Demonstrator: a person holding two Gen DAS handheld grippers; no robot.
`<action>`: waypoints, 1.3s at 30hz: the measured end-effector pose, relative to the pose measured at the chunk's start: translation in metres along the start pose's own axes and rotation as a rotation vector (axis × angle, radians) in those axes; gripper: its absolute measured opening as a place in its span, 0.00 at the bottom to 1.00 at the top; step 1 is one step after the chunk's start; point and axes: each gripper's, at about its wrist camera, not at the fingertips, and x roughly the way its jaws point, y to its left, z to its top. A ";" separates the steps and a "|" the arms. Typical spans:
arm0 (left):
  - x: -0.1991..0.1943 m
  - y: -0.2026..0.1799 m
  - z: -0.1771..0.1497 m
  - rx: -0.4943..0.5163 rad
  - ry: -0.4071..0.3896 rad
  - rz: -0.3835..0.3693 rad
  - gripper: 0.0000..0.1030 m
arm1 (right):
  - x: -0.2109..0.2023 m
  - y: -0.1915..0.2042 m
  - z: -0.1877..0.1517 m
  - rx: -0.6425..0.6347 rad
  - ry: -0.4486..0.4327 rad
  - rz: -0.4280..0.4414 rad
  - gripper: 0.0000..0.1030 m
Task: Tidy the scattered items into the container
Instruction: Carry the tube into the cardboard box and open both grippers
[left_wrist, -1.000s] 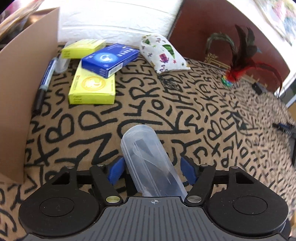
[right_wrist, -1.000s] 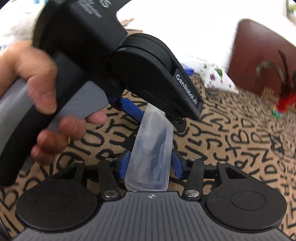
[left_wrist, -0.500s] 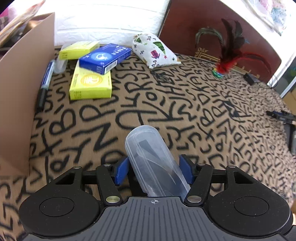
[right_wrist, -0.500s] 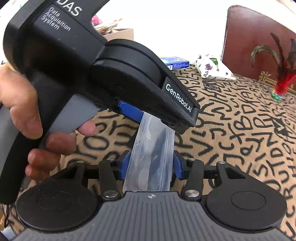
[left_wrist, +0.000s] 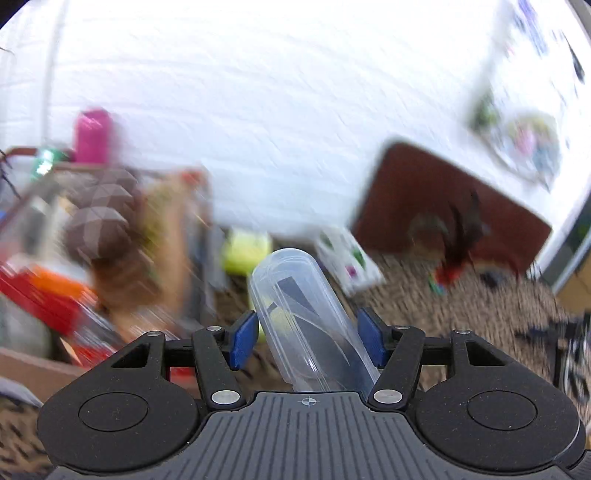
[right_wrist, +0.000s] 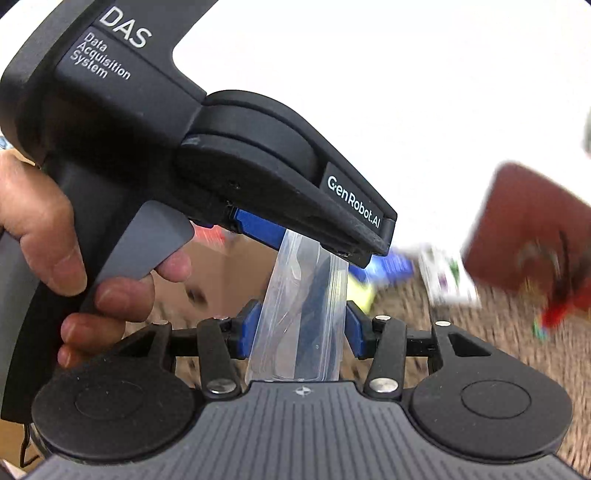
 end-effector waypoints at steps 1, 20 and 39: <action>-0.005 0.009 0.010 -0.002 -0.017 0.012 0.59 | 0.004 0.006 0.011 -0.015 -0.017 0.008 0.51; 0.019 0.186 0.118 -0.096 -0.033 0.127 0.70 | 0.162 0.077 0.136 -0.028 -0.081 0.113 0.49; 0.010 0.227 0.101 -0.101 -0.030 0.104 0.86 | 0.180 0.095 0.113 -0.136 -0.112 0.062 0.47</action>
